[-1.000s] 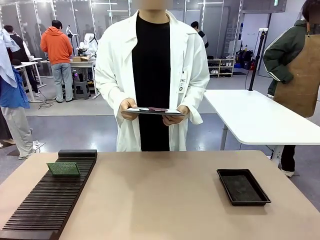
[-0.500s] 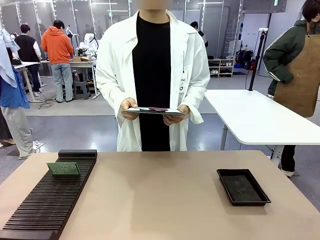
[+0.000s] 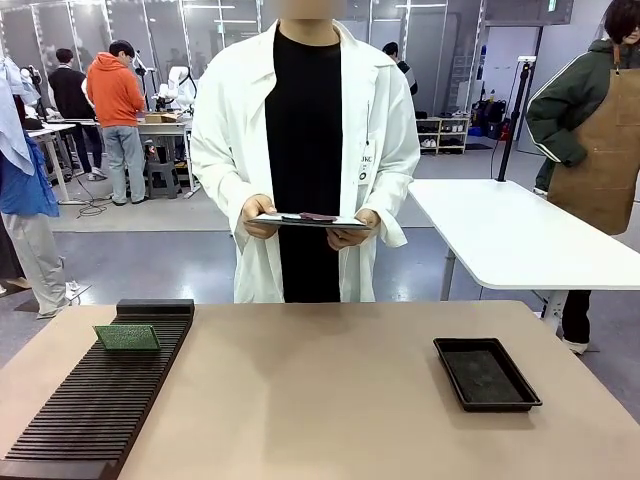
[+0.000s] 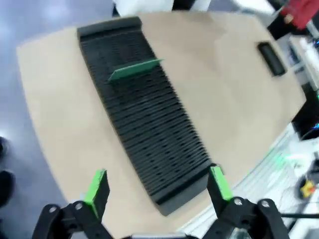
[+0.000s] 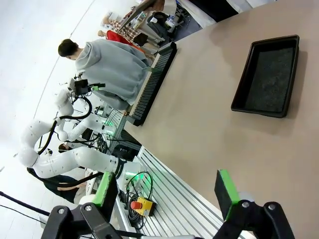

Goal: Inspect the PCB.
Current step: Pick up the Blank PCB and present it to the human.

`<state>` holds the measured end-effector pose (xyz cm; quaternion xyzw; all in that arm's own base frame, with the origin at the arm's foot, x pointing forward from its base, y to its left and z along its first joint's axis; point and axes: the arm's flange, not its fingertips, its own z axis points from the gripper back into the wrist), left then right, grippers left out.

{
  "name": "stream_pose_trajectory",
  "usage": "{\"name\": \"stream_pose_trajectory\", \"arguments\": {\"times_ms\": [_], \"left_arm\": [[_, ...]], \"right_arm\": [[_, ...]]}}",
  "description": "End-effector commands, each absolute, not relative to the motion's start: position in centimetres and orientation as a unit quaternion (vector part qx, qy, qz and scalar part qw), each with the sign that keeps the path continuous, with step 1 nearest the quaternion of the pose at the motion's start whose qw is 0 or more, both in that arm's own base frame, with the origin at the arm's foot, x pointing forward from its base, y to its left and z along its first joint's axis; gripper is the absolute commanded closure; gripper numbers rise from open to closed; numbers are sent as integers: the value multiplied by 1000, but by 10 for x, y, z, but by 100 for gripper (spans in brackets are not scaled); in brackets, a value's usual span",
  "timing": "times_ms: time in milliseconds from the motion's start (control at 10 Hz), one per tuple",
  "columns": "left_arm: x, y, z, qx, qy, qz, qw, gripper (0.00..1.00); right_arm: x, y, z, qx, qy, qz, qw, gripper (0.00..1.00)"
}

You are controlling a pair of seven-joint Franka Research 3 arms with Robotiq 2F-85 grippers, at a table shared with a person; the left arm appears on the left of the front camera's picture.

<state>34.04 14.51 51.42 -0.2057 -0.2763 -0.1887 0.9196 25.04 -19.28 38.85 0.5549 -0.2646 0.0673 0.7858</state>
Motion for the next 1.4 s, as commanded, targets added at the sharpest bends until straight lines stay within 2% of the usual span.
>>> {"name": "stream_pose_trajectory", "arguments": {"times_ms": [0,200,500,800,1300], "left_arm": [[371,94,512,-97,-243,-291,920,0],[395,24,512,-5,-241,-394,887,0],[415,-48,487,82,-201,-504,836,0],[422,-56,477,75,-177,-533,824,0],[418,-65,476,70,-176,-541,819,0]], "right_arm": [[252,-194,391,559,-271,66,781,0],[252,-194,391,559,-271,66,781,0],[252,-194,391,559,-271,66,781,0],[252,-194,391,559,-271,66,781,0],[252,-194,391,559,-271,66,781,0]]}}
